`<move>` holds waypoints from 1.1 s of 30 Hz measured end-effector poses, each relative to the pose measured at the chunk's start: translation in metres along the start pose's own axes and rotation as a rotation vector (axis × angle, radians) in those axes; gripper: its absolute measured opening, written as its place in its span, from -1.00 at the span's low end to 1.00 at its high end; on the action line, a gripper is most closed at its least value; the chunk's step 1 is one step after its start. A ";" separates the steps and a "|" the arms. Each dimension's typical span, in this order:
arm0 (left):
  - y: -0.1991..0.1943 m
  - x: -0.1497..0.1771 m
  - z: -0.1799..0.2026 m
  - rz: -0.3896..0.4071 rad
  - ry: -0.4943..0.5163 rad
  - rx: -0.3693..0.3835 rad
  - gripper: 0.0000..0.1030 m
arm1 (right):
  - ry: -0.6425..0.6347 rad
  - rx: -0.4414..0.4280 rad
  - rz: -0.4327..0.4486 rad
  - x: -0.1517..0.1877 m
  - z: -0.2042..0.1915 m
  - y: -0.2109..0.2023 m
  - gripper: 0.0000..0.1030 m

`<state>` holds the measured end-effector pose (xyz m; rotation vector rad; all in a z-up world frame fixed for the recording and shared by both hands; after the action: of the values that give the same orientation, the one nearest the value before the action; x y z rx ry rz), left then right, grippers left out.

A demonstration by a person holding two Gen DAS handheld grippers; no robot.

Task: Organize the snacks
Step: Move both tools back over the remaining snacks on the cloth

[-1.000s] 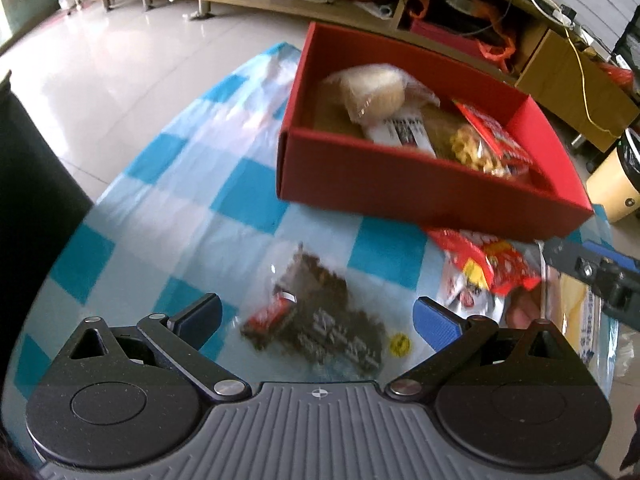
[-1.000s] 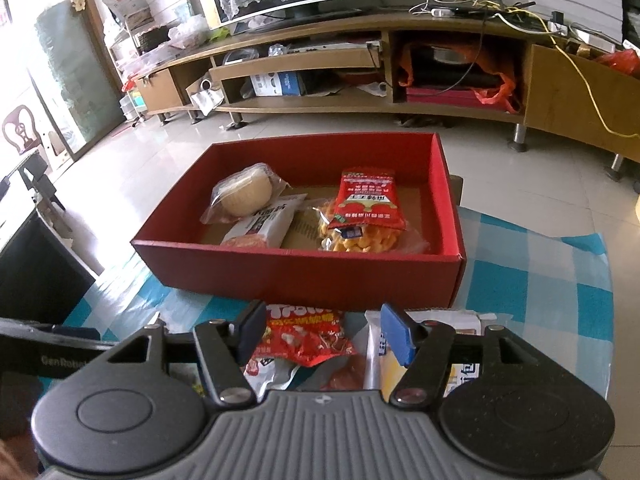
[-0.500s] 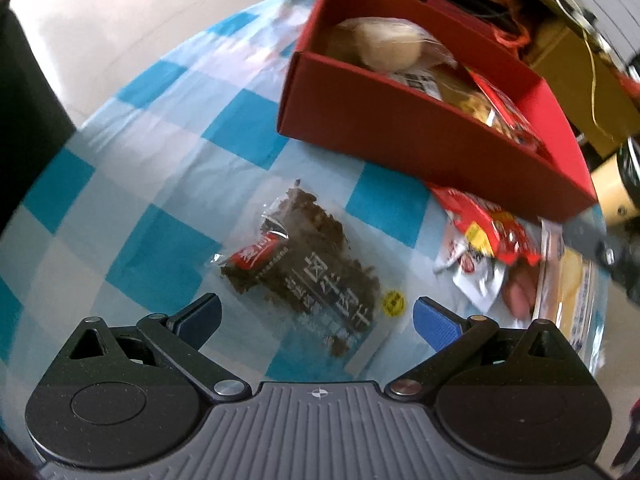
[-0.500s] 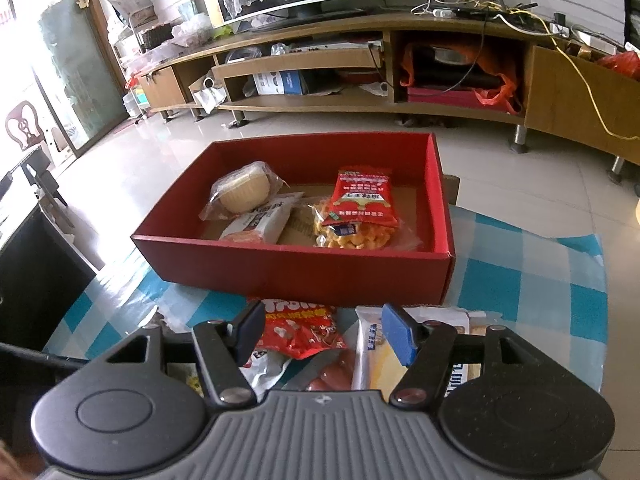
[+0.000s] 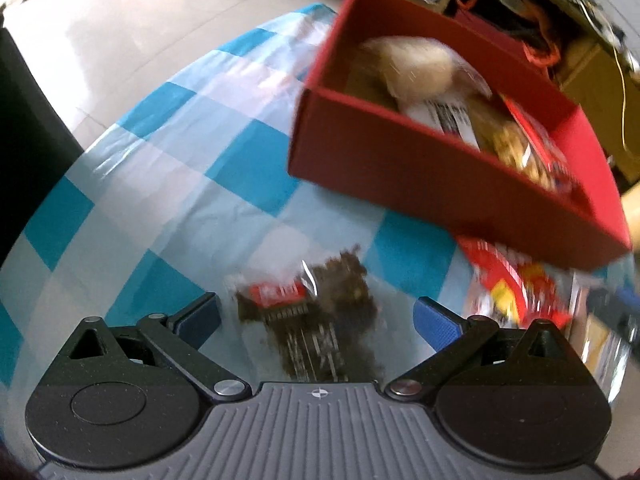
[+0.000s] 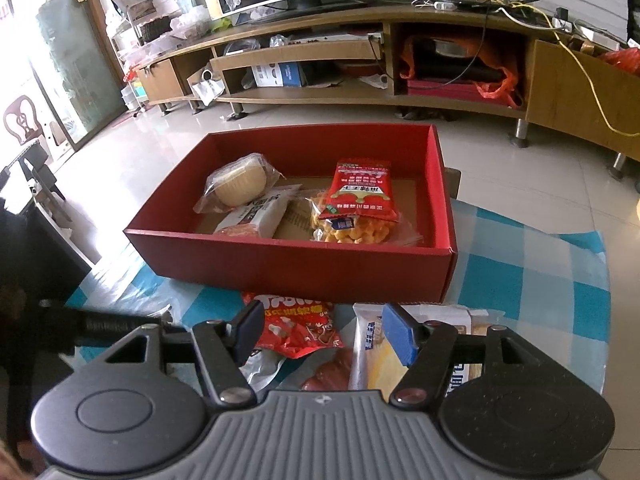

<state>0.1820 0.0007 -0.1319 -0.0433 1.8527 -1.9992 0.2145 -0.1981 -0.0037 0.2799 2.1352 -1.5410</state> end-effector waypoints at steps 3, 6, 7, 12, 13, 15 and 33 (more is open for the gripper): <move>0.000 0.010 0.004 0.011 0.036 -0.035 1.00 | -0.005 -0.002 0.001 0.000 -0.001 -0.001 0.25; 0.001 0.014 0.006 0.025 0.081 -0.072 0.96 | -0.014 0.000 0.001 0.002 -0.001 -0.002 0.25; 0.001 0.015 0.006 0.027 0.100 -0.083 0.92 | -0.016 0.001 0.000 0.002 -0.001 -0.003 0.25; -0.007 0.027 0.002 0.020 0.154 -0.069 0.69 | -0.017 0.000 -0.001 0.003 0.002 -0.007 0.25; -0.009 0.029 0.000 0.016 0.165 -0.069 0.67 | -0.018 -0.001 -0.002 0.003 0.002 -0.008 0.25; -0.011 0.040 -0.005 -0.007 0.191 -0.063 0.67 | -0.024 -0.001 -0.008 0.005 0.001 -0.008 0.25; 0.006 0.007 0.005 0.053 0.134 -0.103 0.96 | -0.040 0.007 -0.050 0.012 0.000 0.003 0.25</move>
<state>0.1788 -0.0060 -0.1389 0.1110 2.0171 -1.9115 0.2052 -0.1985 -0.0125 0.1981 2.1208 -1.5695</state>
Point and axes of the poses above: each gripper's, at about its wrist camera, not at the fingertips, and y roughly the way its jaws point, z to its right, x to its underside, the point moved 10 cm from there along y, roughly the way its jaws point, and after that the axes turned 5 degrees about -z, right-handed, at the moved point
